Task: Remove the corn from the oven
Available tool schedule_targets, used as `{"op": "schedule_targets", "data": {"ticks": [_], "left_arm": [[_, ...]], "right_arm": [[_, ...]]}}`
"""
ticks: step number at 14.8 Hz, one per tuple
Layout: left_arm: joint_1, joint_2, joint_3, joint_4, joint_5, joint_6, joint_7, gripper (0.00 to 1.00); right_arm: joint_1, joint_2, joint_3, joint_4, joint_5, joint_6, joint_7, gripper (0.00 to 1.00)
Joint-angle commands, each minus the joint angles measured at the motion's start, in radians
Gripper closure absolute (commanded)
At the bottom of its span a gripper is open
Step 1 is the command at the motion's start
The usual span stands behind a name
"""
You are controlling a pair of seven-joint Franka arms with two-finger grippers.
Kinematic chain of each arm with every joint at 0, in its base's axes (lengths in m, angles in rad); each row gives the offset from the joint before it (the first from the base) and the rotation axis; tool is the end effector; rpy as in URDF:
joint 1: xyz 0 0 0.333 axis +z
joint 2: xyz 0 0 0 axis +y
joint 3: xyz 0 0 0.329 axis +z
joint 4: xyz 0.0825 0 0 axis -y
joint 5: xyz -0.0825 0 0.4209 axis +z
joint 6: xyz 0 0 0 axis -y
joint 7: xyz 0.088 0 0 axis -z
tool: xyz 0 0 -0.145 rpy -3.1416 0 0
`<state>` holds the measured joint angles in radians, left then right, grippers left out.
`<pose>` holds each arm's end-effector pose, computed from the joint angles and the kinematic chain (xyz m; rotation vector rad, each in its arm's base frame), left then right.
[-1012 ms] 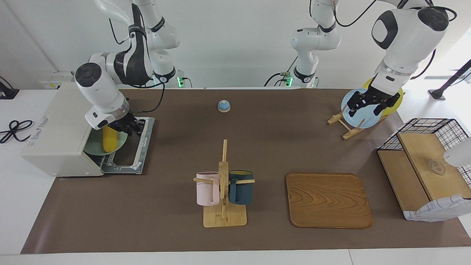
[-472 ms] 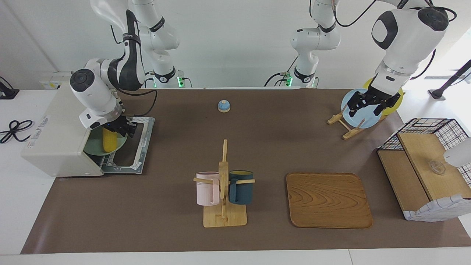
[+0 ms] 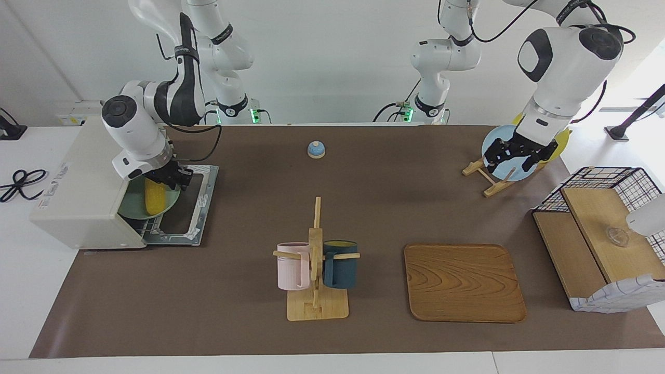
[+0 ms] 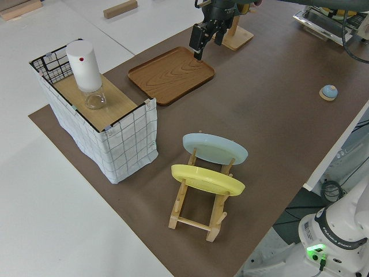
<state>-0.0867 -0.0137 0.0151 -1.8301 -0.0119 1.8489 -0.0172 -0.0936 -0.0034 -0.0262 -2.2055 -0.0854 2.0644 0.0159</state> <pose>0.5974 -0.0442 0.4987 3.1270 -0.0803 0.0500 0.5326 -0.0715 0.3250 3.0659 -0.1381 -0.2171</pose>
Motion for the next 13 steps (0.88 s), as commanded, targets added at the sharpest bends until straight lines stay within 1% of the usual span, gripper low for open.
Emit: {"op": "schedule_targets", "data": {"ticks": [1, 2, 3, 4, 6, 8, 10, 12, 13], "left_arm": [[-0.025, 0.009, 0.003, -0.038, 0.015, 0.044, 0.043, 0.0], [-0.025, 0.006, 0.003, -0.047, 0.015, 0.046, 0.066, 0.0], [-0.025, 0.003, 0.003, -0.052, 0.015, 0.049, 0.069, 0.0], [-0.024, 0.003, 0.003, -0.052, 0.015, 0.049, 0.072, 0.0], [-0.022, 0.003, 0.002, -0.052, 0.015, 0.047, 0.072, 0.0], [-0.022, 0.005, 0.002, -0.052, 0.015, 0.049, 0.072, 0.0], [-0.022, 0.005, 0.003, -0.052, 0.015, 0.049, 0.072, 0.0], [-0.022, 0.006, 0.002, -0.051, 0.015, 0.049, 0.072, 0.0], [-0.022, 0.006, 0.002, -0.049, 0.015, 0.049, 0.072, 0.0]], "right_arm": [[-0.014, -0.033, 0.008, -0.04, -0.022, 0.026, -0.017, 0.7], [-0.014, -0.035, 0.008, -0.045, -0.034, 0.042, -0.019, 0.77], [-0.012, -0.035, 0.008, -0.051, -0.046, 0.046, -0.027, 0.93], [-0.003, -0.039, 0.008, -0.051, -0.062, 0.045, -0.033, 1.0], [0.017, -0.038, 0.012, -0.046, -0.123, 0.042, -0.034, 1.0], [0.07, -0.032, 0.012, -0.017, -0.166, 0.014, -0.031, 1.0], [0.112, -0.024, 0.015, 0.016, -0.172, -0.024, -0.027, 1.0], [0.173, -0.001, 0.017, 0.085, -0.172, -0.093, -0.01, 1.0], [0.222, 0.017, 0.017, 0.148, -0.166, -0.149, 0.027, 1.0]]}}
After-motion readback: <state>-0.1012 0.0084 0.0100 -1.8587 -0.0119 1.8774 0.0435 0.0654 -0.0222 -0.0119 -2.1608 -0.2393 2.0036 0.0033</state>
